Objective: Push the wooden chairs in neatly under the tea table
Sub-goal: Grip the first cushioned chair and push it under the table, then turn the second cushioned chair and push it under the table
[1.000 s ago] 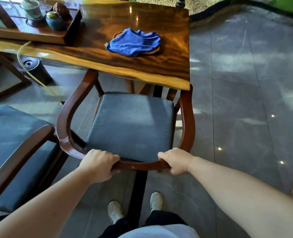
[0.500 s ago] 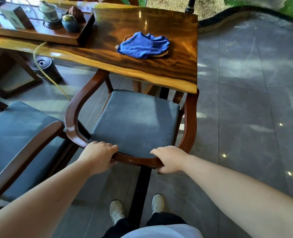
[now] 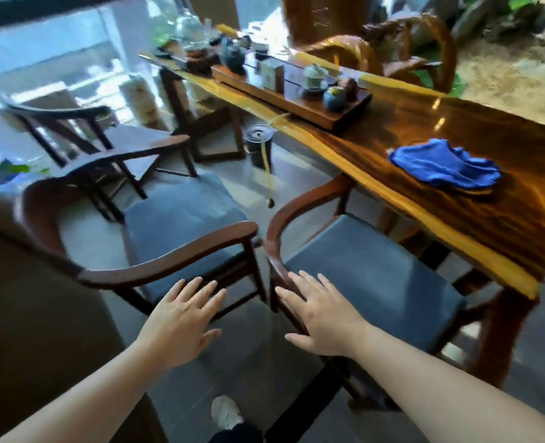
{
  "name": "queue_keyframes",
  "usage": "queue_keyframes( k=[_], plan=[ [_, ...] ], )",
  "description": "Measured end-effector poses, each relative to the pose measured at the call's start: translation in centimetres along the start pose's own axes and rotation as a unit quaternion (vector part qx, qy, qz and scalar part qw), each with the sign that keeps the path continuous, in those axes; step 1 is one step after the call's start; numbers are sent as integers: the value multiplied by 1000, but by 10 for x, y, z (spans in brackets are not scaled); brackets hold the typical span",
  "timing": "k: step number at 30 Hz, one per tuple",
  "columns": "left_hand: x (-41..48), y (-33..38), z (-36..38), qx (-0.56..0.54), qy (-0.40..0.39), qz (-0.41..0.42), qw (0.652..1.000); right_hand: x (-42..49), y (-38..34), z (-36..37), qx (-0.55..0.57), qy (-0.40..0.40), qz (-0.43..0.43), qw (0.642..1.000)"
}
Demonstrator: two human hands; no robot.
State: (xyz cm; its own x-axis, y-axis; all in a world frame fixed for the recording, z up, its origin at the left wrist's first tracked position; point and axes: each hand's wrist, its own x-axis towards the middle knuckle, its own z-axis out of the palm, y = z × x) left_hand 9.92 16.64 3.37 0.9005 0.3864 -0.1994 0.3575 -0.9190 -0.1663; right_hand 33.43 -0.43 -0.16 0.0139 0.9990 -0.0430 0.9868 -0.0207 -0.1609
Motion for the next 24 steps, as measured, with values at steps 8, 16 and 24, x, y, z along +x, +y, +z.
queue_keyframes(
  k=[8, 16, 24],
  plan=[
    [-38, -85, 29, -37, -12, -110, 993, 115, -41, -8, -13, -93, -95, 991],
    [-37, -173, 47, -18, -18, -132, 991, 220, -80, -1, -44, -122, -122, 984],
    [-35, -219, 68, -6, -42, -157, 987, 289, -109, 22, -61, -139, -156, 976]
  ],
)
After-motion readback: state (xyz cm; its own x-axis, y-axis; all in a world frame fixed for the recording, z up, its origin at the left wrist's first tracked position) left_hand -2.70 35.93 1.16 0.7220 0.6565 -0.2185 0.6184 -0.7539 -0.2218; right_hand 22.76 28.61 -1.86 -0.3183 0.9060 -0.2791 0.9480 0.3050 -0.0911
